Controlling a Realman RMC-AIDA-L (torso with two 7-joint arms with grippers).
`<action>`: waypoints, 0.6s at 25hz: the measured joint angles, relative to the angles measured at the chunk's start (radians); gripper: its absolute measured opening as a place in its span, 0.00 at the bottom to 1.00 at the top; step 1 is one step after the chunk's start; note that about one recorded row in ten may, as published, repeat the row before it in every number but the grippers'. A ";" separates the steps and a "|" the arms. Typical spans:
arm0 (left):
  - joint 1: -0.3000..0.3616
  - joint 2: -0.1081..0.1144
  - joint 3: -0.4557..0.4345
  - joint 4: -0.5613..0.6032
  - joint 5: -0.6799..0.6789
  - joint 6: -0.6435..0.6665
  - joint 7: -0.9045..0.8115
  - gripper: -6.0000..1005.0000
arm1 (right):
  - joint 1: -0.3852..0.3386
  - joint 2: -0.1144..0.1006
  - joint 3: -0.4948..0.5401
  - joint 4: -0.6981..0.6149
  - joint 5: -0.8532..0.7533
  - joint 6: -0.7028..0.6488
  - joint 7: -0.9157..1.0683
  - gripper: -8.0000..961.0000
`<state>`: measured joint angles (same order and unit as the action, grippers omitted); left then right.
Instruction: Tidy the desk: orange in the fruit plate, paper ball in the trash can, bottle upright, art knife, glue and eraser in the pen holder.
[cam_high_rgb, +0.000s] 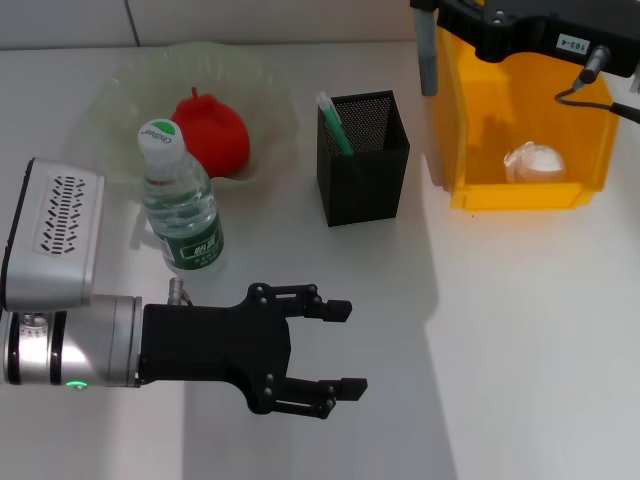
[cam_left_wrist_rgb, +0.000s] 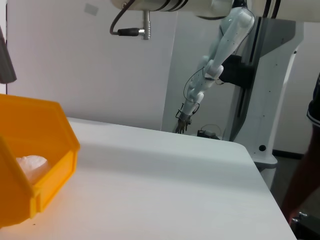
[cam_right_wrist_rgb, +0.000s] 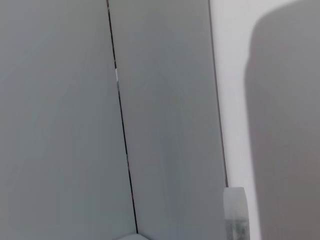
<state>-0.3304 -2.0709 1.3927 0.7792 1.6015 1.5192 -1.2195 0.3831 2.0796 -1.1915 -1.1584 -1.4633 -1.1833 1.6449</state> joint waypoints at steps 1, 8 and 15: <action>0.001 0.000 0.000 0.000 0.000 0.000 0.000 0.80 | 0.001 0.000 0.010 0.030 0.030 -0.008 -0.022 0.15; 0.005 0.000 0.000 0.000 0.000 0.001 0.000 0.80 | 0.048 0.000 0.099 0.222 0.116 -0.085 -0.130 0.15; 0.005 -0.001 0.001 -0.010 0.000 0.000 0.015 0.80 | 0.115 0.003 0.100 0.372 0.120 -0.058 -0.286 0.15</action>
<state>-0.3259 -2.0723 1.3937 0.7694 1.6015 1.5190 -1.2044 0.4985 2.0831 -1.0912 -0.7860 -1.3436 -1.2411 1.3589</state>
